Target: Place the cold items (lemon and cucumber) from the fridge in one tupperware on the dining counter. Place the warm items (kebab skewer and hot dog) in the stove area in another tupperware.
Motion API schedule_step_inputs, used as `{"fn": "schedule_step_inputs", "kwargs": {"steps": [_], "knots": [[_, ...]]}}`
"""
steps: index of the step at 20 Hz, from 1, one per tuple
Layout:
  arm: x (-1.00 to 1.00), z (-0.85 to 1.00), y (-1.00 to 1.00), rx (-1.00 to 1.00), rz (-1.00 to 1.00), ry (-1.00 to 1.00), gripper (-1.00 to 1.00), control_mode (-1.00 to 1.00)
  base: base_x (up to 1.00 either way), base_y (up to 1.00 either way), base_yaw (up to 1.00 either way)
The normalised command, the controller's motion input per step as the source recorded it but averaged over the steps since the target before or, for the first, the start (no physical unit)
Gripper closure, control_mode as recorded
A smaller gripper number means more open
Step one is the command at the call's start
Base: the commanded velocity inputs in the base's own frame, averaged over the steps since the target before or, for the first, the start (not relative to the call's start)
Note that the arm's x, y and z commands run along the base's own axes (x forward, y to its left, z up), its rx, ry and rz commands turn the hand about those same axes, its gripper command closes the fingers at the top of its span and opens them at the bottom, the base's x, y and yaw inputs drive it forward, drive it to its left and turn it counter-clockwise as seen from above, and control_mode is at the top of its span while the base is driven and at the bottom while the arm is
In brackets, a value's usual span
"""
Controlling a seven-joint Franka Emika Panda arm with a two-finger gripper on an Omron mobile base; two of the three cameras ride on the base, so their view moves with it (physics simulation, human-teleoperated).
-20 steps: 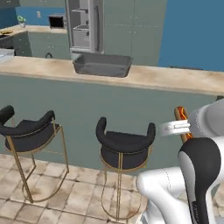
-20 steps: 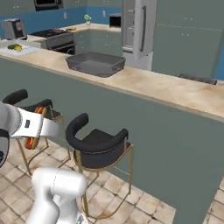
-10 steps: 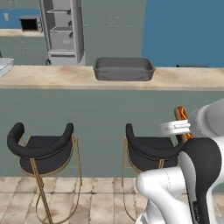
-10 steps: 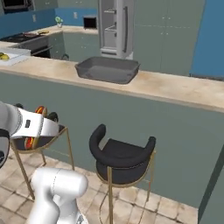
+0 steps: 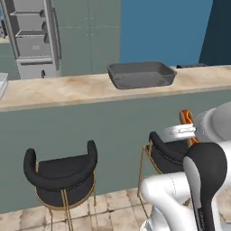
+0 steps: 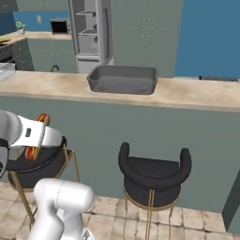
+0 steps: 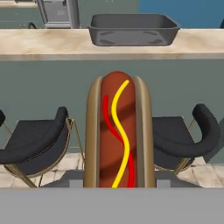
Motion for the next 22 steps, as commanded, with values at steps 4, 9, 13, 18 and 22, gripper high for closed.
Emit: {"fn": "schedule_step_inputs", "kwargs": {"steps": [4,9,13,18,22], "knots": [[0.0,0.0,0.0,0.0,0.0,0.0,1.0,1.0,0.56,0.07,-0.13],[0.0,0.0,0.0,0.0,0.0,0.0,1.0,1.0,0.35,-0.39,0.0],[0.0,0.0,0.0,0.0,0.0,0.0,1.0,1.0,0.42,-0.32,0.0],[0.0,0.0,0.0,0.0,0.0,0.0,1.0,1.0,0.73,0.0,0.0],[0.0,0.0,0.0,0.0,0.0,0.0,1.0,1.0,0.82,0.0,0.01]]}}
